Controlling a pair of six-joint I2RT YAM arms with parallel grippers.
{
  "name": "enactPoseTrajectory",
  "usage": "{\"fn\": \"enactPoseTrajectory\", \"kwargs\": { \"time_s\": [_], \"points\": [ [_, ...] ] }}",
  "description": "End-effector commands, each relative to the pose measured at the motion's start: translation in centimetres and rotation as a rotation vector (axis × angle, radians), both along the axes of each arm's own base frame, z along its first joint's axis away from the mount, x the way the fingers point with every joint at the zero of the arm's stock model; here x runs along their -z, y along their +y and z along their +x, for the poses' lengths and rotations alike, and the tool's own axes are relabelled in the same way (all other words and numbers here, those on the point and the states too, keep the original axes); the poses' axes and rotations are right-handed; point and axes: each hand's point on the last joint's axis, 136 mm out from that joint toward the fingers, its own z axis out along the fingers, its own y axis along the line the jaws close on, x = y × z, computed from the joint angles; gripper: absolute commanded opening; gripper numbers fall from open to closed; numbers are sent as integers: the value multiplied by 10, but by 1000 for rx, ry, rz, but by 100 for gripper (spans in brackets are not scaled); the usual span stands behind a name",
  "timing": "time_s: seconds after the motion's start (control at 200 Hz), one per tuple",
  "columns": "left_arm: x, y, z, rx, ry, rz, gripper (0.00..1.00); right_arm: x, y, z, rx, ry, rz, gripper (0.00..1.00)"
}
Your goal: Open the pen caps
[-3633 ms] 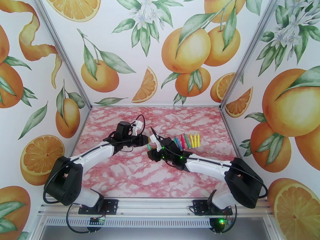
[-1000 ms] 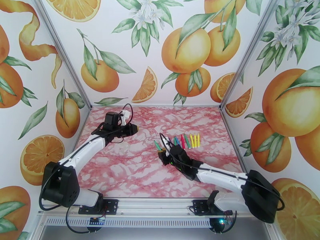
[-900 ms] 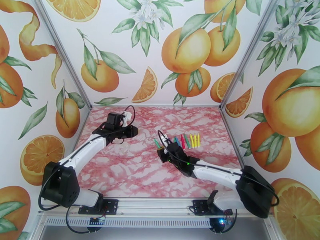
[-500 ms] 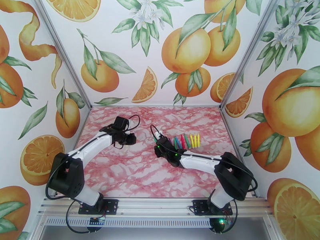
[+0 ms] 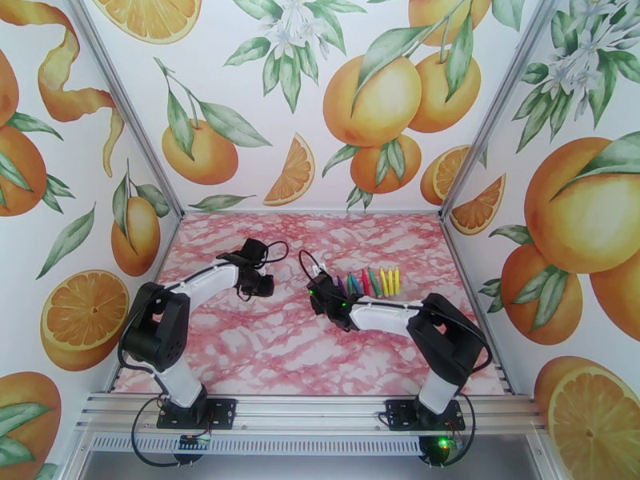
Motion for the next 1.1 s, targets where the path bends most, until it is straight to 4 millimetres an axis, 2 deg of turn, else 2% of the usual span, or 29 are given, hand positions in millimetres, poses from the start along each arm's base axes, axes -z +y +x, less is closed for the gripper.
{"fn": "enactPoseTrajectory", "kwargs": {
  "time_s": [0.0, 0.37, 0.57, 0.756, 1.091],
  "points": [
    [0, -3, 6, 19, -3, 26, 0, 4, -4, 7, 42, 5, -26, 0],
    [22, -2, 2, 34, 52, 88, 1, 22, -13, 9, 64, 41, -63, 1],
    [26, -4, 1, 40, 64, 93, 5, 29, -14, 7, 65, 65, -56, 8],
    [30, -4, 0, 44, 76, 99, 11, 33, -15, 6, 66, 74, -58, 11],
    [28, -6, 1, 48, 71, 95, 20, 29, -16, 6, 63, 70, -57, 18]
  ]
}}
